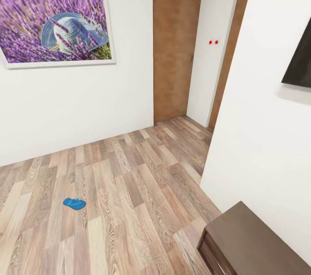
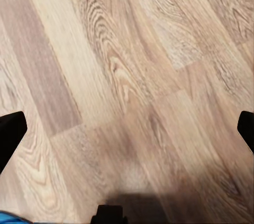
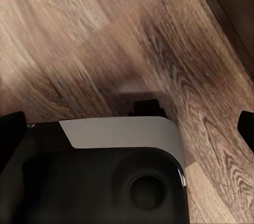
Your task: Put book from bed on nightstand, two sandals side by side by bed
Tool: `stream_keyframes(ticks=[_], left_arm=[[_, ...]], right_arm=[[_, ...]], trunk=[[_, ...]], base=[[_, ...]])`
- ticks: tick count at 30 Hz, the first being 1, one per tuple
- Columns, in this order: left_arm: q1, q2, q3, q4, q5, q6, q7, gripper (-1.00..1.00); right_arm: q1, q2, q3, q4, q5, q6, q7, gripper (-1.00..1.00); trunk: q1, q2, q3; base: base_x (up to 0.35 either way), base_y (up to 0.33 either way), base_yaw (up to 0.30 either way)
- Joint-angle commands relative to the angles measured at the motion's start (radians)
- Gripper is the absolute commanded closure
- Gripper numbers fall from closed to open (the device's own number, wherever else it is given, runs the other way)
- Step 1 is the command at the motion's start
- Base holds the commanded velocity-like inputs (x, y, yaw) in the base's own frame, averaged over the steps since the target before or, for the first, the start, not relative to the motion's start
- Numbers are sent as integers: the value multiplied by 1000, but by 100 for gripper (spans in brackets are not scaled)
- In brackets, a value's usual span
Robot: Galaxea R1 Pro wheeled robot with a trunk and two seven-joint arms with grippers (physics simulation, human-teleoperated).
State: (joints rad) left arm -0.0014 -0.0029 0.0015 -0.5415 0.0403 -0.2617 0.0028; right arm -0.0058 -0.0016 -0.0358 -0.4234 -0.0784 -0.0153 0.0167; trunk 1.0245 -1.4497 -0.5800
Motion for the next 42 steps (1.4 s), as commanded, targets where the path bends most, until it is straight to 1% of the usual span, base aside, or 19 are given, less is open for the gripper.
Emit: stream_keyframes(ticks=[1, 10, 17, 22, 27, 36, 42], left_arm=[[0, 0, 0, 0, 4, -2, 0, -100], [0, 0, -1, 0, 4, -2, 0, -100], [0, -1, -1, 0, 4, -3, 0, -100], [0, -1, -1, 0, 4, -4, 0, -100], [0, -2, -1, 0, 4, -4, 0, -100], [0, -2, -1, 0, 4, -3, 0, -100], [0, -2, -1, 0, 4, -3, 0, -100]], right_arm=[[0, 0, -1, 0, -9, -2, 1, -100], [0, 0, -1, 0, -8, -2, 1, -100], [0, 0, -1, 0, -8, -2, 2, -100], [0, 0, -1, 0, -8, -2, 2, -100], [0, 0, -1, 0, -8, -2, 2, -100], [0, 0, -1, 0, -8, -2, 1, -100], [0, 0, -1, 0, -8, -2, 1, -100]], trunk=[[1, 0, -1], [1, 0, -1], [1, 0, -1], [1, 0, -1], [1, 0, -1], [1, 0, -1], [1, 0, -1]], base=[[315, 0, 1], [129, -4, 0], [241, -94, 0], [104, -37, 34], [24, -9, 164], [10, -1, 275], [234, 0, 127]])
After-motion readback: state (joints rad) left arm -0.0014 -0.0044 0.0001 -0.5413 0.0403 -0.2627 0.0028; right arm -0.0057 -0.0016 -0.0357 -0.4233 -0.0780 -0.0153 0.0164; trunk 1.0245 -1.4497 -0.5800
